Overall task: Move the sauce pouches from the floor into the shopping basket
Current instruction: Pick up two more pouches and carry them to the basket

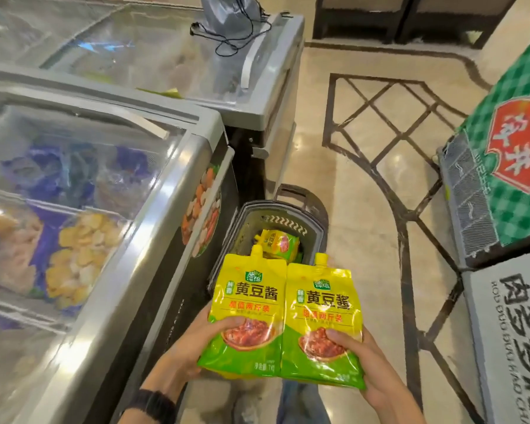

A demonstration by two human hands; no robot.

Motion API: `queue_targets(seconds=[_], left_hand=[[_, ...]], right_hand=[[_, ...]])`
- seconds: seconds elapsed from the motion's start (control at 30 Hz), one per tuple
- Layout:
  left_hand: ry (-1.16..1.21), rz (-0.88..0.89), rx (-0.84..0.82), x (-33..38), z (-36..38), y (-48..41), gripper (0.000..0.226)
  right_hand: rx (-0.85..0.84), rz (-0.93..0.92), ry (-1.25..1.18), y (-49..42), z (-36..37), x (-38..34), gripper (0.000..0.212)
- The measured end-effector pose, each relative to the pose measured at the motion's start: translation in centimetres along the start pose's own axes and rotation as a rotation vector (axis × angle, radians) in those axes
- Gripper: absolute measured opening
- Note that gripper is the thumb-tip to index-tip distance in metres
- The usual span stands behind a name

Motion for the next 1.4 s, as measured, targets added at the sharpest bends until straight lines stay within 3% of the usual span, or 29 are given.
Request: queue_targets(seconds=[0.07, 0.2, 0.3, 0.4, 0.53, 0.63, 0.83, 0.93, 1.03, 1.1, 1.23, 1.4], left_hand=[[-0.004, -0.008, 0.055, 0.6, -0.2, -3.2, 0.100], [0.011, -0.044, 0.117, 0.8, -0.6, -9.4, 0.087], [0.025, -0.083, 0.139, -0.1, -1.9, -14.5, 0.085], [0.003, -0.119, 0.128, -2.1, -4.3, -20.8, 0.088], [-0.028, -0.137, 0.097, -5.8, -7.4, -28.8, 0.094], [-0.034, -0.191, 0.107, -9.6, -9.9, -33.4, 0.098], [-0.198, -0.158, 0.200, -14.6, -14.6, -41.0, 0.134], [-0.265, -0.206, 0.202, -16.9, -16.0, -45.0, 0.128], [-0.346, -0.202, 0.199, -23.4, -20.2, -51.0, 0.135], [-0.402, -0.237, 0.221, -24.5, -20.7, -52.5, 0.131], [-0.586, -0.266, 0.372, -20.0, -18.1, -50.2, 0.094], [-0.986, -0.403, 0.388, -19.9, -17.5, -48.2, 0.091]], right_hand=[[-0.006, 0.037, 0.015, -3.9, -1.1, -1.2, 0.081], [-0.049, 0.102, 0.070, -12.0, -2.2, -2.2, 0.108], [-0.070, 0.125, 0.102, -18.1, -3.0, -1.7, 0.112], [-0.055, 0.103, 0.170, -24.3, -3.6, 0.0, 0.116], [-0.009, 0.104, 0.145, -31.2, -4.6, 3.2, 0.097], [0.031, 0.132, 0.099, -35.0, -5.6, 6.7, 0.110], [0.078, 0.148, 0.230, -38.8, -6.7, 9.9, 0.114], [0.052, 0.112, 0.324, -39.7, -6.7, 9.6, 0.099], [0.008, 0.119, 0.366, -40.3, -6.8, 9.5, 0.102], [0.012, 0.121, 0.387, -40.6, -6.8, 9.4, 0.102], [0.021, 0.108, 0.475, -41.5, -6.6, 8.6, 0.105], [-0.072, 0.134, 0.546, -43.1, -4.3, 6.1, 0.079]])
Point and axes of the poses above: each hand's wrist, its own y-axis away from the middle knuckle, its own z-axis out of the palm, x = y × z, the point moved 7 cm from there along -y, towards the middle knuckle, and after that the axes turned 1 degree about z, right-handed, at the moved point
